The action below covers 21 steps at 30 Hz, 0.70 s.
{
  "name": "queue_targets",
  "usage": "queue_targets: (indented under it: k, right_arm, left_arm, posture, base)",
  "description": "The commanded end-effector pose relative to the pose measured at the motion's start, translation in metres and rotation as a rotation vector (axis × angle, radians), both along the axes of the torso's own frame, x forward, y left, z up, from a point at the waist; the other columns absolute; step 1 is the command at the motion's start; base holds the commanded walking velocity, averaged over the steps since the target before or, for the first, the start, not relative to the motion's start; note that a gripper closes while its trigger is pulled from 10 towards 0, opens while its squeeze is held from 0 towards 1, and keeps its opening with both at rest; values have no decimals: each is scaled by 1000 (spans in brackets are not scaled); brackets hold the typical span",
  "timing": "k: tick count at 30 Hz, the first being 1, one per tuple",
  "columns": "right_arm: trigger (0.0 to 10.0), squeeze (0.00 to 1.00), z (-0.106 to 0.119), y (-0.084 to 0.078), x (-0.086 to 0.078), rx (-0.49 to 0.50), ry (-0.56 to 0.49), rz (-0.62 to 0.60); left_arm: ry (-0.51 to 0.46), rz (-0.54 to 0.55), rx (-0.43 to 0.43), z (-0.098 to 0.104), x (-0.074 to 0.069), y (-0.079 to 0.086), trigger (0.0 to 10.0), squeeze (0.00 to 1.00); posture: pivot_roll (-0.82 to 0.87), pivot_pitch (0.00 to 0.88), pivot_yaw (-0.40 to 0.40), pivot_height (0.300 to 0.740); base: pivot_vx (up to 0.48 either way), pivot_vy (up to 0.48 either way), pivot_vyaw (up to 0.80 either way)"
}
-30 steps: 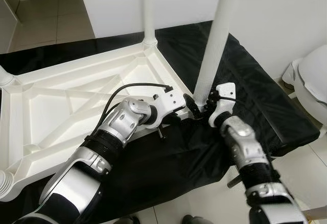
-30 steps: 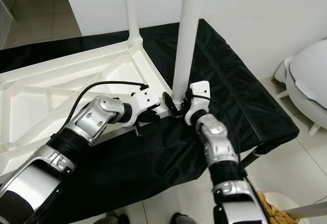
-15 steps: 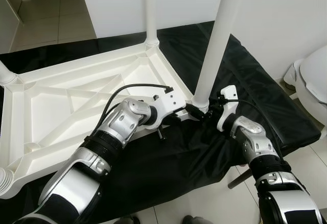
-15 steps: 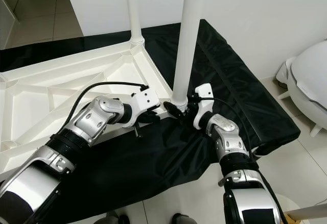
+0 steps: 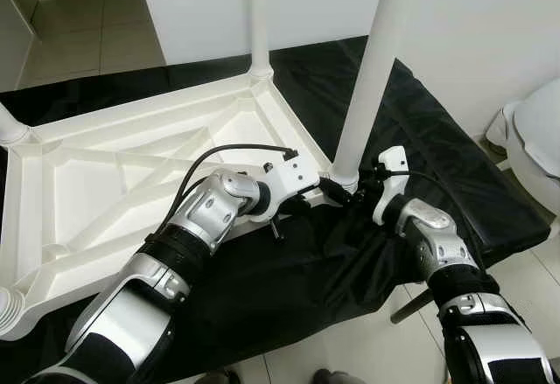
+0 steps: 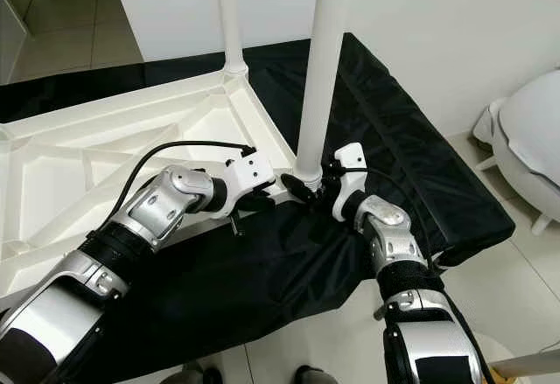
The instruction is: Building children table
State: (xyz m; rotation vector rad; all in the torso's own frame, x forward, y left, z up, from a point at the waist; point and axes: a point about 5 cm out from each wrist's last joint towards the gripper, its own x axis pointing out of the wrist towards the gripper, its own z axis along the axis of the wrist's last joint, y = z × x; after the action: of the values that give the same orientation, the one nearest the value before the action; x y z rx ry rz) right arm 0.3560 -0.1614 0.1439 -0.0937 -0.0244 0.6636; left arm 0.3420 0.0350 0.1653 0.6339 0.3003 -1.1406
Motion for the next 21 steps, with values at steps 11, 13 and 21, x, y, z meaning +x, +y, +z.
queue_targets:
  k: [11,13,21]
  right_arm:
    - [10000,0,-22,42,-1,135,128,-352]
    - [10000,0,-24,49,-3,161,145,-386]
    - [10000,0,-33,75,-10,196,201,-500]
  left_arm:
    - [44,-56,32,-8,-7,-1,10000,0]
    - [44,-56,32,-8,-7,-1,10000,0]
    - [42,-57,36,-8,-7,0,10000,0]
  posture:
    - [-61,68,52,740]
    - [-61,70,52,740]
    - [-59,73,49,740]
  base:
    - [0,0,0]
    - [0,0,0]
    - [0,0,0]
